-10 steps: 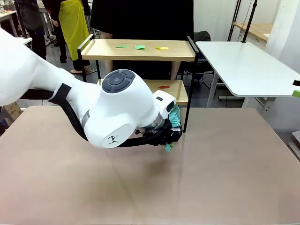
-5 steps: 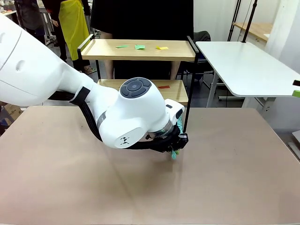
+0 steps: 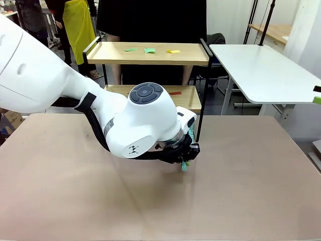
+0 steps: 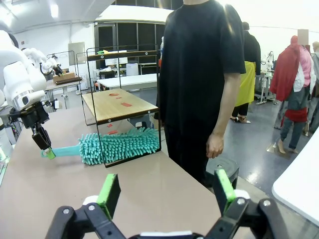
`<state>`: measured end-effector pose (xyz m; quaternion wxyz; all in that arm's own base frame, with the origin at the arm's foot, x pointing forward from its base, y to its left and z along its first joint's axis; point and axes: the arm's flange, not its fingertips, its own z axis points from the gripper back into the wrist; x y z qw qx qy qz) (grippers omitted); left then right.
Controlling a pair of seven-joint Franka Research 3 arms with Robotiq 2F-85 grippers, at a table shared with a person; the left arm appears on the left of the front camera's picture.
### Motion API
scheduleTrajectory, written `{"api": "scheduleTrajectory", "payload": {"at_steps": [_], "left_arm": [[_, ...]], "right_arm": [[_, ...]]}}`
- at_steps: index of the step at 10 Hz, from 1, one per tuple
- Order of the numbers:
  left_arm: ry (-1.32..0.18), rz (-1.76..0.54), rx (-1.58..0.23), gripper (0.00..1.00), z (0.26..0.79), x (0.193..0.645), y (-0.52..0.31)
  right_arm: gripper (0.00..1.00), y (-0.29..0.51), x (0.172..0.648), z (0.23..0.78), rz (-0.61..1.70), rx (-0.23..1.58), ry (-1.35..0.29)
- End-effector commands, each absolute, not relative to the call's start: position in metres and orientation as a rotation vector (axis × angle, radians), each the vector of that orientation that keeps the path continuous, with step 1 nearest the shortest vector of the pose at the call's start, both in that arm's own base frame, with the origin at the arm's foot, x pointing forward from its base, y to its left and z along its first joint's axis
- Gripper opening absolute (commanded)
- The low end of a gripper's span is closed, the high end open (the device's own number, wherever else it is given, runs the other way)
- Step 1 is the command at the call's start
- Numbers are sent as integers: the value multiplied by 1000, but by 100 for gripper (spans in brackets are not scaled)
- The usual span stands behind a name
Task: Clean the shelf.
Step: Clean the specific section of the Shelf indicated by the human with the Duster.
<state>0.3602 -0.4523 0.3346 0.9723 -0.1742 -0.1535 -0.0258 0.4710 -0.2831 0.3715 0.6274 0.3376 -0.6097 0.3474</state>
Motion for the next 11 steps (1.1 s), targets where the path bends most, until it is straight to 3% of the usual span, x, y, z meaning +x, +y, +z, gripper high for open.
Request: {"api": "scheduleTrajectory", "payload": {"at_steps": [1, 11], "left_arm": [[-278, -33, -327, 14, 339, 362, -439], [-234, 47, -59, 14, 340, 360, -336]], "right_arm": [[100, -279, 471, 378, 792, 762, -1366], [100, -279, 471, 378, 792, 762, -1366]]}}
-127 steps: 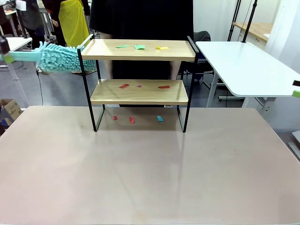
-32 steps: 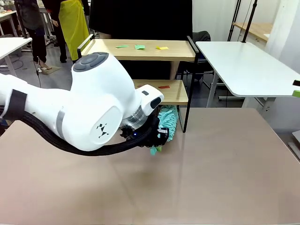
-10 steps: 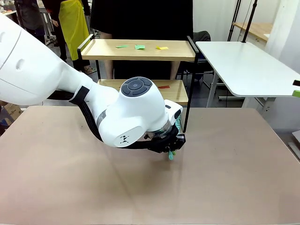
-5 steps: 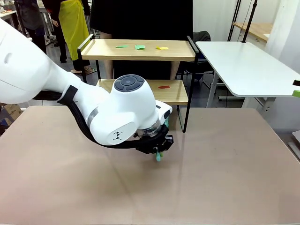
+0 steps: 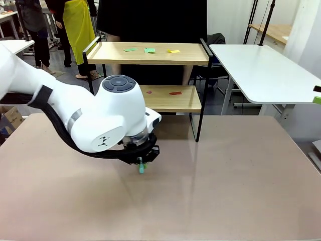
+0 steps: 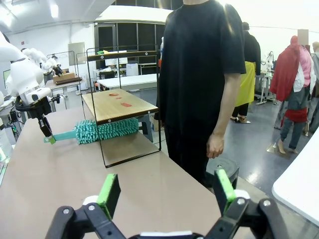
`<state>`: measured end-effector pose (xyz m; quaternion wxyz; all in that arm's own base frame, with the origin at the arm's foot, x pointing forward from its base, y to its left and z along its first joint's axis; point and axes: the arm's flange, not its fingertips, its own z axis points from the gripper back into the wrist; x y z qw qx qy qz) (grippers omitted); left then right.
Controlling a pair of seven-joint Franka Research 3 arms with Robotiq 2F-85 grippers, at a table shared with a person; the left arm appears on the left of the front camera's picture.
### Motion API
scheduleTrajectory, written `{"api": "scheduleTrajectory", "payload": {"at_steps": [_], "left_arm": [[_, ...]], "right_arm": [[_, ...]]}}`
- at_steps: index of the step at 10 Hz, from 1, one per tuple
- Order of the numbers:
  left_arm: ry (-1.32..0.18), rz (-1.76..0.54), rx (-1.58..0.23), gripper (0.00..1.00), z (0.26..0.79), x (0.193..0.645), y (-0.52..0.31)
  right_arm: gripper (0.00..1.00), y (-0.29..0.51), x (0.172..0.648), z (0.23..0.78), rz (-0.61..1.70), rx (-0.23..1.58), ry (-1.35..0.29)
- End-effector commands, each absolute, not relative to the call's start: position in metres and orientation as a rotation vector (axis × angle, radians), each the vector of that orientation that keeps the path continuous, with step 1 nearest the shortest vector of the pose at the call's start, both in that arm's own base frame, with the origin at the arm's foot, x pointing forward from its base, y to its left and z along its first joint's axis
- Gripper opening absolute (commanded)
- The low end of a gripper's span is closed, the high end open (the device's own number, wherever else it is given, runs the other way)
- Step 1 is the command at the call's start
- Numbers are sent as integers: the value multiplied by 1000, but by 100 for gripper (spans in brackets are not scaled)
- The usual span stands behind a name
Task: Clean the shelf.
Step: Clean the specific section of the Shelf indicated by the human with the Duster.
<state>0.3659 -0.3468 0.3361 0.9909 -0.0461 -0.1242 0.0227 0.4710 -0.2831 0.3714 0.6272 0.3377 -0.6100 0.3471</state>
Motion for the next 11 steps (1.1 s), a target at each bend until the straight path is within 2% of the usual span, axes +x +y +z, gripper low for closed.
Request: {"api": "scheduleTrajectory", "payload": {"at_steps": [1, 4, 6, 9, 10, 11], "left_arm": [[-235, 54, -17, 14, 339, 361, -325], [-240, 89, 162, 14, 338, 360, -288], [-320, 93, 256, 14, 352, 352, -281], [-382, 94, 278, 14, 364, 341, -289], [-319, 71, 261, 14, 363, 350, -279], [-319, 71, 261, 14, 363, 350, -279]], "right_arm": [[100, -279, 471, 378, 792, 762, -1366], [100, -279, 471, 378, 792, 762, -1366], [100, -279, 471, 378, 792, 762, -1366], [100, -279, 471, 378, 792, 762, -1366], [100, -279, 471, 378, 792, 762, -1366], [100, -279, 471, 378, 792, 762, -1366]]}}
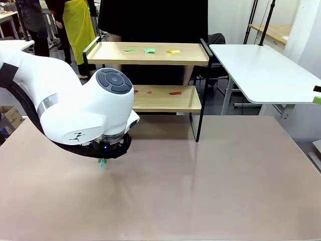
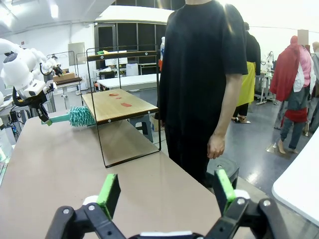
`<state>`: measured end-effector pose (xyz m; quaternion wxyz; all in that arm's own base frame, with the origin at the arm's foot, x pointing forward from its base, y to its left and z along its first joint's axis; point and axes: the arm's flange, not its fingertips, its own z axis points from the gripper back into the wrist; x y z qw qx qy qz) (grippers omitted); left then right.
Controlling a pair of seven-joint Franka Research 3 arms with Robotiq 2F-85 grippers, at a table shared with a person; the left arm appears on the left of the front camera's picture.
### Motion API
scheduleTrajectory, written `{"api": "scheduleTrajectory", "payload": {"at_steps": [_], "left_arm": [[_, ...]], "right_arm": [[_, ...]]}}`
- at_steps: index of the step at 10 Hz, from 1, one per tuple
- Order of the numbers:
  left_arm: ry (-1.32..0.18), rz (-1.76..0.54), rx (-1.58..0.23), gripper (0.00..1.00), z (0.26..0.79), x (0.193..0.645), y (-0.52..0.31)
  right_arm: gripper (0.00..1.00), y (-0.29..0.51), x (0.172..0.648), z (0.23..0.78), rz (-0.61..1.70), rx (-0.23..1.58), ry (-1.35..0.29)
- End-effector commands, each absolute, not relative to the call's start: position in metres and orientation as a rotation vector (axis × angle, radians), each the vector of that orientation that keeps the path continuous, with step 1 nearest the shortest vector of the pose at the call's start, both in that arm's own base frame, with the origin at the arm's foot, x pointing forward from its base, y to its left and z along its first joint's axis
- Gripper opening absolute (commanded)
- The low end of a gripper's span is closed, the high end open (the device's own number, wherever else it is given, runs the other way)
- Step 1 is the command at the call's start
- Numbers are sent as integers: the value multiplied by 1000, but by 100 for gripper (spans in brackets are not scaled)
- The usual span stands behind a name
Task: Clean the shelf.
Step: Clean the specific section of the Shelf indicated by the human with the Duster.
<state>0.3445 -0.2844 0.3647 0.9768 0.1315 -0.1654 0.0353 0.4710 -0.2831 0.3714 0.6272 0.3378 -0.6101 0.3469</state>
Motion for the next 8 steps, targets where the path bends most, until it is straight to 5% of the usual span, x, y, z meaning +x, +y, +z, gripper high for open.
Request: {"api": "scheduleTrajectory", "payload": {"at_steps": [1, 5, 8], "left_arm": [[-319, 71, 261, 14, 363, 350, -279], [-357, 27, 237, 14, 364, 345, -275], [-374, -122, 14, 14, 364, 337, -257]], "right_arm": [[100, -279, 471, 378, 792, 762, -1366], [100, -279, 471, 378, 792, 762, -1366], [100, -279, 471, 378, 792, 762, -1366]]}}
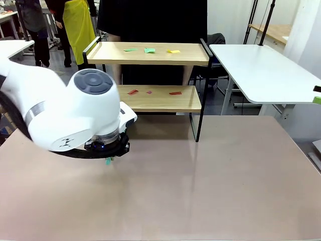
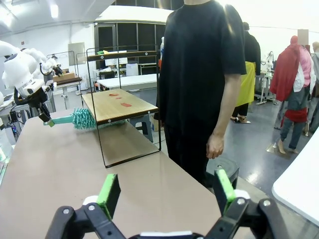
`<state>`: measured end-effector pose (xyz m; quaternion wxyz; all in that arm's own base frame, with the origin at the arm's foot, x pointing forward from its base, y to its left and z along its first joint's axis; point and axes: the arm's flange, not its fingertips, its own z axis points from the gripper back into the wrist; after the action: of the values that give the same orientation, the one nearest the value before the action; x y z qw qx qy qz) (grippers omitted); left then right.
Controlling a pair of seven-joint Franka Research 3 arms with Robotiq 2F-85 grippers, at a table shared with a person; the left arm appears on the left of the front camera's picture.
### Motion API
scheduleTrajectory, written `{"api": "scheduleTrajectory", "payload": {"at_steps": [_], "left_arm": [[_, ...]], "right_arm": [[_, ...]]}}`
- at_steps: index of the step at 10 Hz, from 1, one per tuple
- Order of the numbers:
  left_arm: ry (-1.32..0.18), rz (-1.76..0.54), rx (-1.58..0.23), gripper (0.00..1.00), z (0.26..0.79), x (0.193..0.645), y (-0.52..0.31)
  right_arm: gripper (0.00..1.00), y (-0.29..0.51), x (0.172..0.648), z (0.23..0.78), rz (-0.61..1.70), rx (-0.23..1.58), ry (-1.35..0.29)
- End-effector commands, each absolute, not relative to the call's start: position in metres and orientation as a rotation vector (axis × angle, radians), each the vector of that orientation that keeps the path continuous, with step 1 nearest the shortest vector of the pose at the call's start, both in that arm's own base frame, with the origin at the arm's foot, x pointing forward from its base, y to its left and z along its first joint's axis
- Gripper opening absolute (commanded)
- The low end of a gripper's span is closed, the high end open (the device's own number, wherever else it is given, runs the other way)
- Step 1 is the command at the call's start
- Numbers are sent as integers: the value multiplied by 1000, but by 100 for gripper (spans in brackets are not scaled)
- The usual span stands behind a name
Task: Clean the shelf.
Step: Clean the specific section of the Shelf indicated by the human with the Duster.
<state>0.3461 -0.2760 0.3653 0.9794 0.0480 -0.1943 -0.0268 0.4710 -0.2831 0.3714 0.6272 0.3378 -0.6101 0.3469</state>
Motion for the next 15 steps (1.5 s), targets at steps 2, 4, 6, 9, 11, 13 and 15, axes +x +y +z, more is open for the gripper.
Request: {"api": "scheduleTrajectory", "payload": {"at_steps": [2, 4, 6, 9, 11, 13, 15], "left_arm": [[-363, -280, -124, 14, 366, 337, -246], [-353, -429, -251, 14, 376, 336, -220], [-284, -612, -321, 14, 392, 338, -189], [-219, -764, -342, 14, 418, 330, -150], [-240, -891, -350, 14, 431, 329, -125], [-208, -823, -359, 14, 439, 348, -135], [-208, -823, -359, 14, 439, 348, -135]], "right_arm": [[100, -279, 471, 378, 792, 762, -1366], [100, -279, 471, 378, 792, 762, -1366], [100, -279, 471, 378, 792, 762, -1366], [100, -279, 471, 378, 792, 762, -1366], [100, -279, 471, 378, 792, 762, -1366], [100, -279, 471, 378, 792, 762, -1366], [100, -279, 471, 378, 792, 762, -1366]]}}
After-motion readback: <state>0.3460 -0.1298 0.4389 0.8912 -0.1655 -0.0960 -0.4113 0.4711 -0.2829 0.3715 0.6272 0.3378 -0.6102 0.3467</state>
